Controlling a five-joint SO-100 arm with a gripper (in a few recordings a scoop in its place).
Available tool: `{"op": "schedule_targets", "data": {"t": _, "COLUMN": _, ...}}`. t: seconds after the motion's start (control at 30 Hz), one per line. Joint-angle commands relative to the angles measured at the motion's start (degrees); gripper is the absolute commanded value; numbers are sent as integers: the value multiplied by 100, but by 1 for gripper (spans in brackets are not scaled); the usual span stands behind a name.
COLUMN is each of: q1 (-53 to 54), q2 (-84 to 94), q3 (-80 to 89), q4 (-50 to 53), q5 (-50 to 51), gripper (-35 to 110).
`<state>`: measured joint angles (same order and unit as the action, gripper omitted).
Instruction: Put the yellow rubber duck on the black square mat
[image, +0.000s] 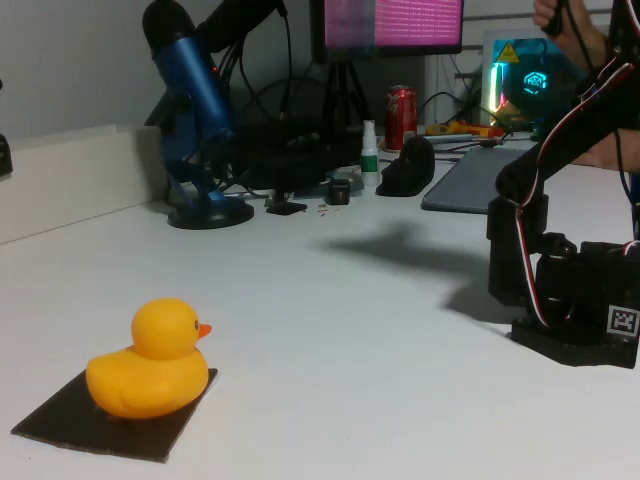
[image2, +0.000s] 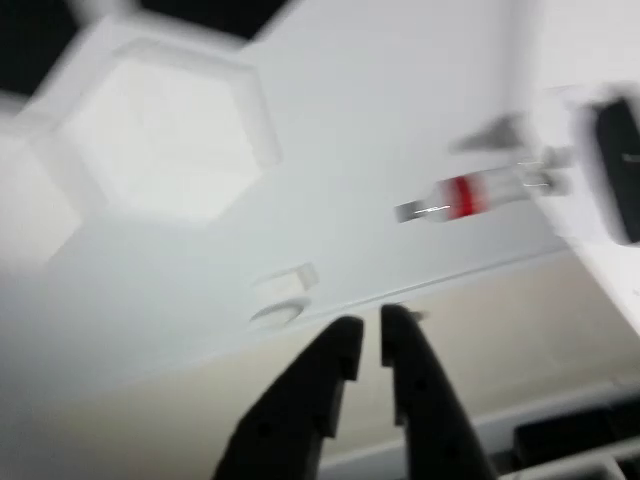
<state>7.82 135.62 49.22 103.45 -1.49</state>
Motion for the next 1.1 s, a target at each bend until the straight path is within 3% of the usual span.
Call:
{"op": "schedule_targets", "data": {"t": 0.0, "q1": 105, "q2": 290, "q3": 870, "q4": 246, "q5": -44, "gripper": 2}}
{"op": "schedule_targets", "data": {"t": 0.63, "q1": 123, "q2": 4456, "q3": 6258, "q4": -1916, "q5": -123, "gripper": 2}}
{"op": "schedule_targets", "data": {"t": 1.07, "q1": 158, "q2": 5730, "q3": 9879, "q4": -3208, "q5": -44, "gripper": 2}}
